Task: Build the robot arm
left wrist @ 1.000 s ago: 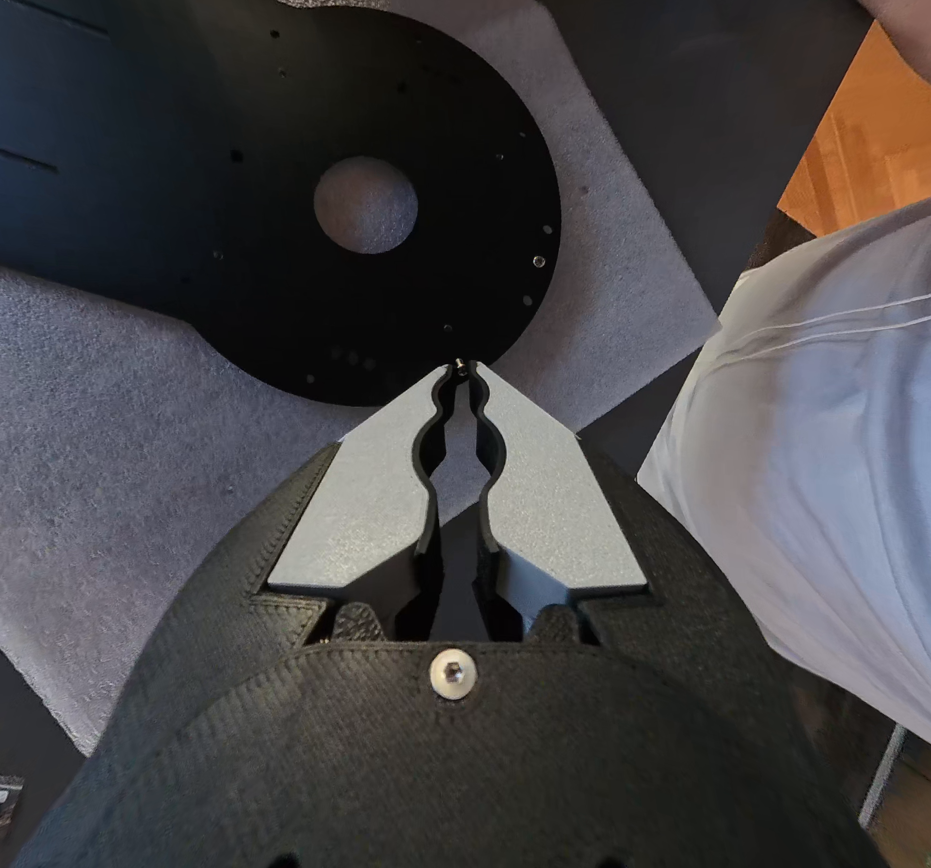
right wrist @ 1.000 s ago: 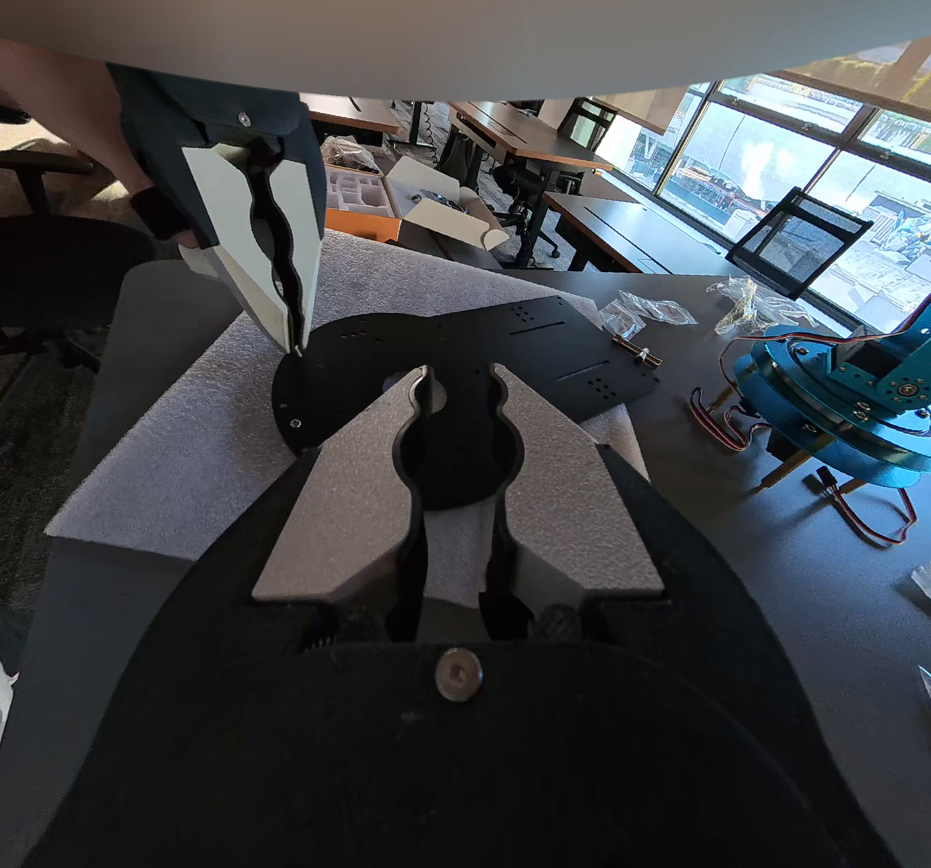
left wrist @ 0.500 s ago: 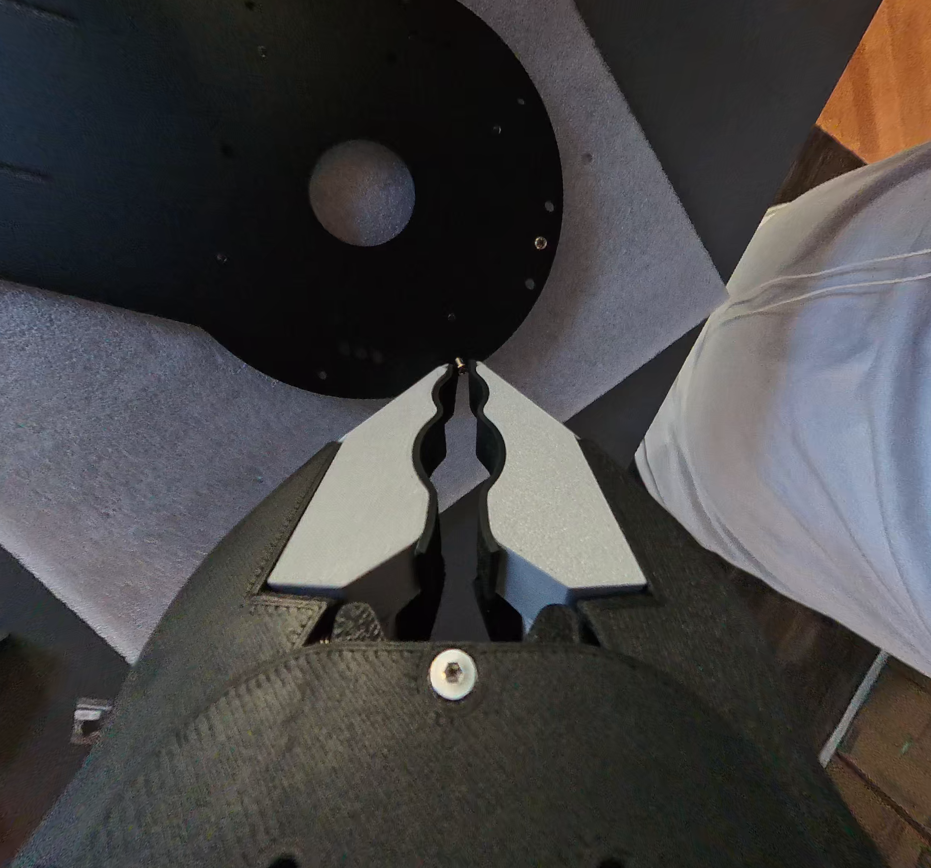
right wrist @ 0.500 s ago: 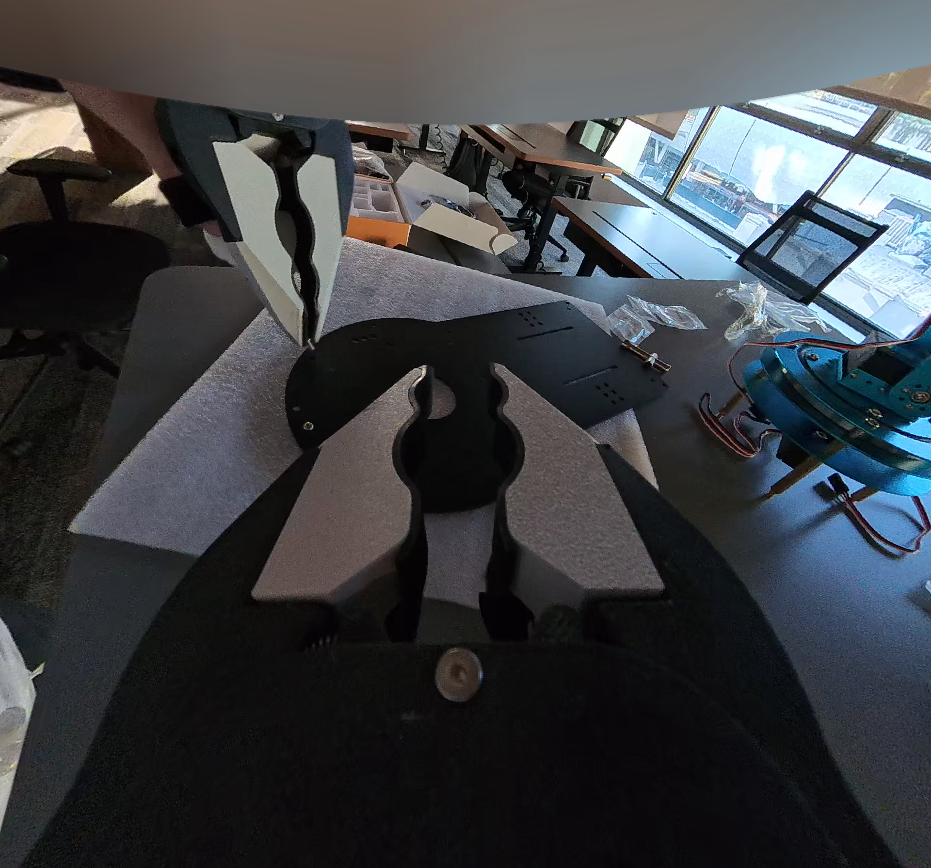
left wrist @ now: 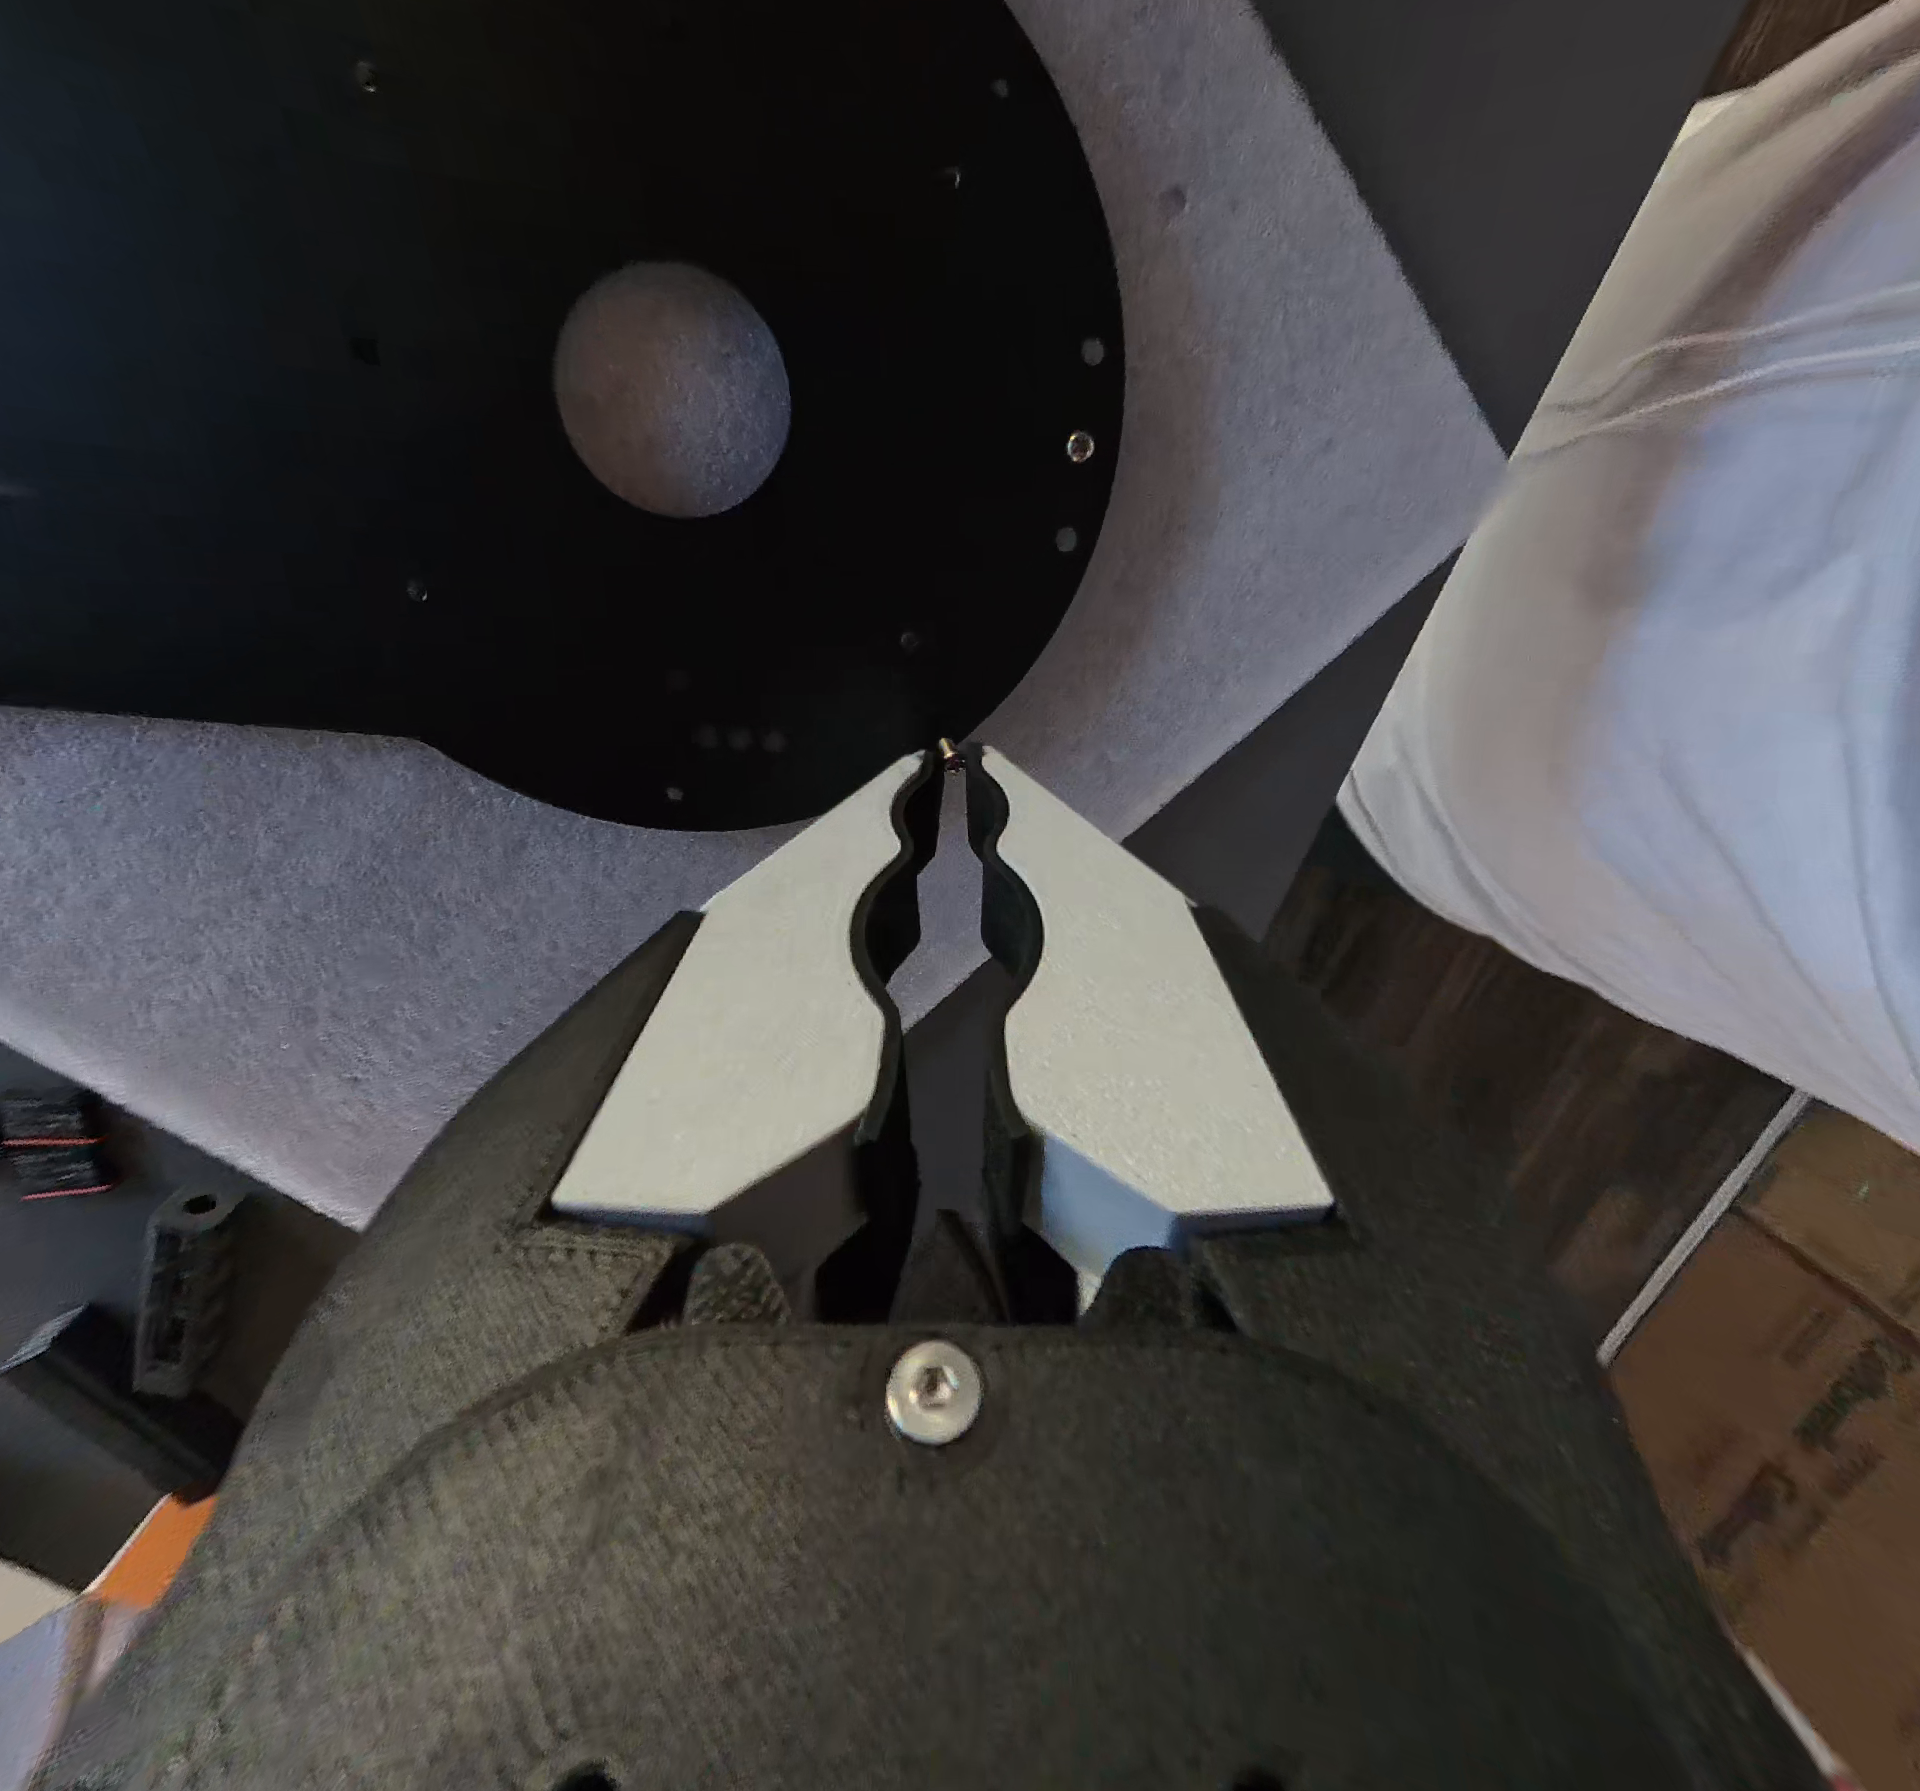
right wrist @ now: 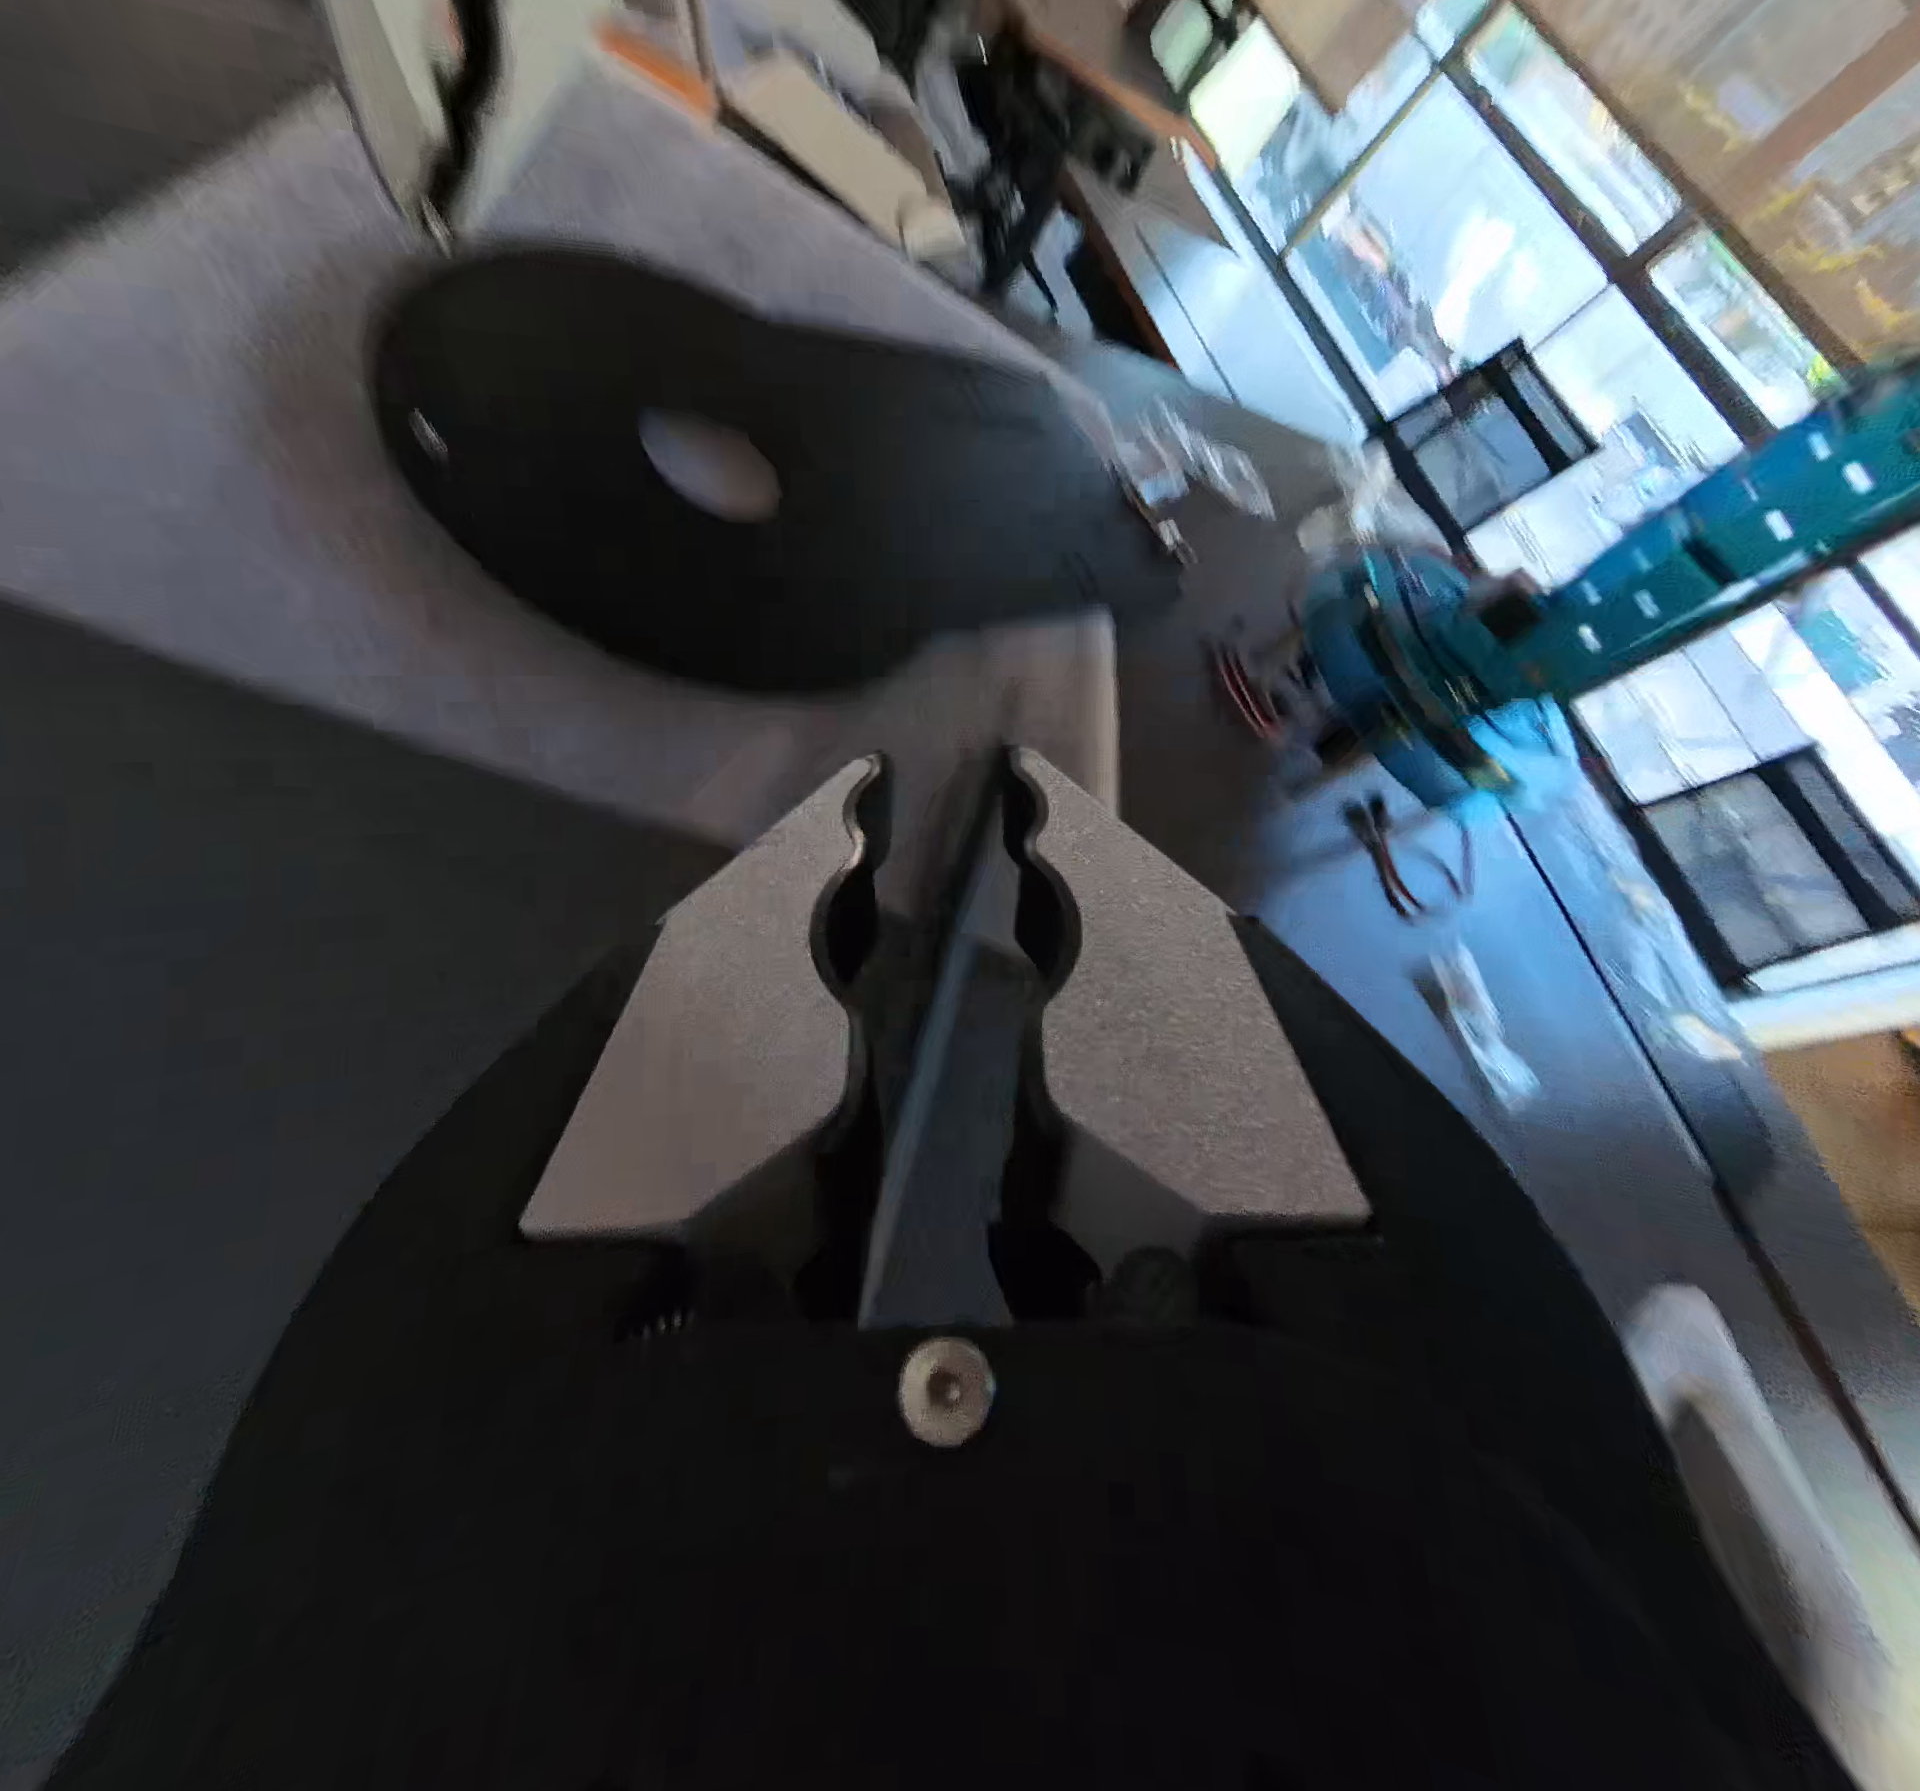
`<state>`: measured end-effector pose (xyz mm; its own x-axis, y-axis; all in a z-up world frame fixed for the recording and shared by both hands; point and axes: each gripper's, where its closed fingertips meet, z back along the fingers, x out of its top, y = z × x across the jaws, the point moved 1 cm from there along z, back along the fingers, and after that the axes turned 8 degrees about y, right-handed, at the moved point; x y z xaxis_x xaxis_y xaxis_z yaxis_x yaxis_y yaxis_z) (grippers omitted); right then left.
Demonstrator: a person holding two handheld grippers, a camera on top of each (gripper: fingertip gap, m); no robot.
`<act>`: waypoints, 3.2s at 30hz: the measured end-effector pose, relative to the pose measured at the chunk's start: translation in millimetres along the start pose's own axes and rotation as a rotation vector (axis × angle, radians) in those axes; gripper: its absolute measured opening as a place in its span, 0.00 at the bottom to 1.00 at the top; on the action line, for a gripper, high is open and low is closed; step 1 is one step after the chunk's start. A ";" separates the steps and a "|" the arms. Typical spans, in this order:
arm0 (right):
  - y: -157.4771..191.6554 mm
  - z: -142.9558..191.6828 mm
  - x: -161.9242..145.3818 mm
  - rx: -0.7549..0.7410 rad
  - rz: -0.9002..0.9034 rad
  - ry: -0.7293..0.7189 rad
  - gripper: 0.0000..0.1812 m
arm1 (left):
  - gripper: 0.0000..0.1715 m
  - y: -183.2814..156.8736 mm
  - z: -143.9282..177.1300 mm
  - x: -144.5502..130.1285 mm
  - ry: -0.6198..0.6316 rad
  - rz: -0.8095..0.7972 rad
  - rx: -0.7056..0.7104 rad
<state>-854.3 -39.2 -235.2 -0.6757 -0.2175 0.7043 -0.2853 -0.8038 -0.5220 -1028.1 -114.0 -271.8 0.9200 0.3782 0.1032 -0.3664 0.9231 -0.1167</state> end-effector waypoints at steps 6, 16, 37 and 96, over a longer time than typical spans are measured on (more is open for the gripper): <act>-81.7 53.1 -99.6 -0.099 -0.327 0.238 0.07 | 0.02 -2.4 0.0 3.0 0.094 -0.037 -0.026; -121.7 61.9 -136.6 -0.126 -0.624 0.194 0.10 | 0.02 2.6 -4.6 8.8 0.181 -0.058 -0.035; -106.1 57.4 -128.7 -0.100 -0.518 0.180 0.11 | 0.02 2.5 -9.7 4.4 0.256 -0.047 -0.057; -3.7 32.4 -43.1 -0.144 -0.124 0.459 0.09 | 0.13 16.3 90.9 -8.8 -0.824 0.132 0.048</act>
<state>-802.1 -44.8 -248.0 -0.8511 0.1667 0.4978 -0.4514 -0.7166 -0.5317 -1054.9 -95.9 -184.7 0.4793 0.3962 0.7831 -0.4868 0.8625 -0.1384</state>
